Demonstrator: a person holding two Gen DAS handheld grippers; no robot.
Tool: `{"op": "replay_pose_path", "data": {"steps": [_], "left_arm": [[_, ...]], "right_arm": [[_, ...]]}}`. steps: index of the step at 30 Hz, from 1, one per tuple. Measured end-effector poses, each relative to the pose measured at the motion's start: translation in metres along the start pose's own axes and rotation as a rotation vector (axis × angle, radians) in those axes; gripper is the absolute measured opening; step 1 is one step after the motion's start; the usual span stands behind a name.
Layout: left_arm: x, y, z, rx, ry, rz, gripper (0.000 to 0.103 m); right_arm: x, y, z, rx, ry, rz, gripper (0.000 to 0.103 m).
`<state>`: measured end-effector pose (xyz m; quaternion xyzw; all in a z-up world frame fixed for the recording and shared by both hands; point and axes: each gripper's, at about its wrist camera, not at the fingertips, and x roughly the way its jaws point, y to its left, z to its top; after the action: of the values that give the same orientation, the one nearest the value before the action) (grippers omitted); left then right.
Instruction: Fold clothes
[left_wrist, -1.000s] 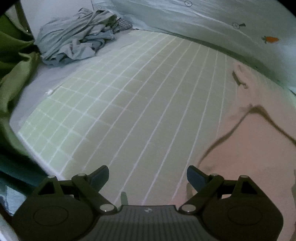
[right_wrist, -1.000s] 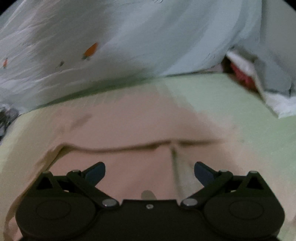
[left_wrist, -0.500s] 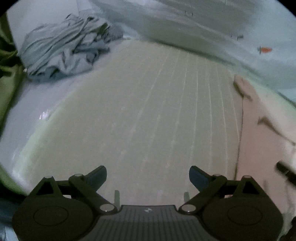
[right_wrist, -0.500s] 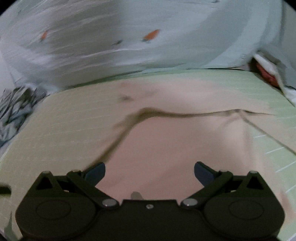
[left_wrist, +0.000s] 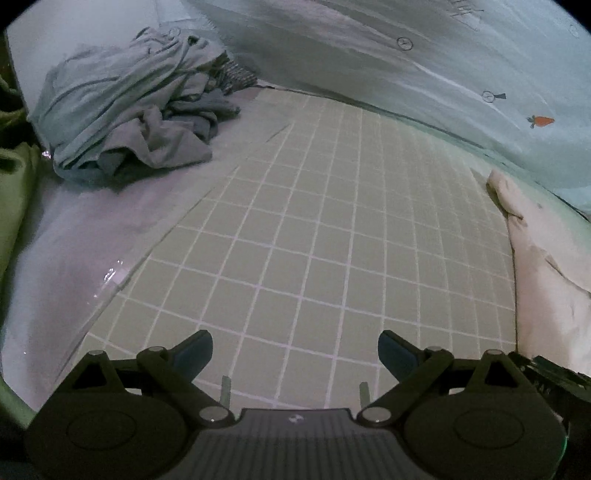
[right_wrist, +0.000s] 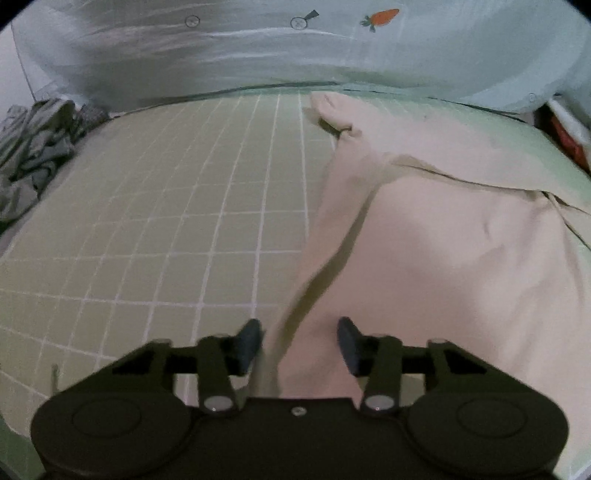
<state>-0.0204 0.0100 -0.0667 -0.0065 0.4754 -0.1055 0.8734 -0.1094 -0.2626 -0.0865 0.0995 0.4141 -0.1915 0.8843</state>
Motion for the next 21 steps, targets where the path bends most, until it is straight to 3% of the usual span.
{"op": "replay_pose_path", "data": {"steps": [1, 3, 8, 14, 19, 21], "left_arm": [[0.001, 0.001, 0.001, -0.003, 0.005, -0.004, 0.096], [0.004, 0.000, 0.003, -0.002, 0.011, -0.016, 0.096], [0.008, -0.016, 0.005, 0.029, 0.008, -0.060, 0.096], [0.013, -0.048, 0.000, 0.073, 0.020, -0.105, 0.096], [0.007, -0.078, -0.010, 0.135, 0.017, -0.111, 0.096], [0.003, -0.087, -0.015, 0.153, 0.015, -0.098, 0.096]], "right_arm": [[-0.001, -0.001, -0.001, -0.002, 0.001, 0.003, 0.035], [-0.005, -0.008, 0.001, 0.021, -0.006, 0.024, 0.004], [-0.032, -0.037, 0.005, 0.100, -0.090, 0.138, 0.003], [-0.065, -0.108, 0.005, 0.248, -0.166, 0.080, 0.003], [-0.046, -0.154, -0.008, 0.214, -0.059, -0.045, 0.006], [-0.036, -0.162, -0.014, 0.208, -0.004, -0.048, 0.014]]}}
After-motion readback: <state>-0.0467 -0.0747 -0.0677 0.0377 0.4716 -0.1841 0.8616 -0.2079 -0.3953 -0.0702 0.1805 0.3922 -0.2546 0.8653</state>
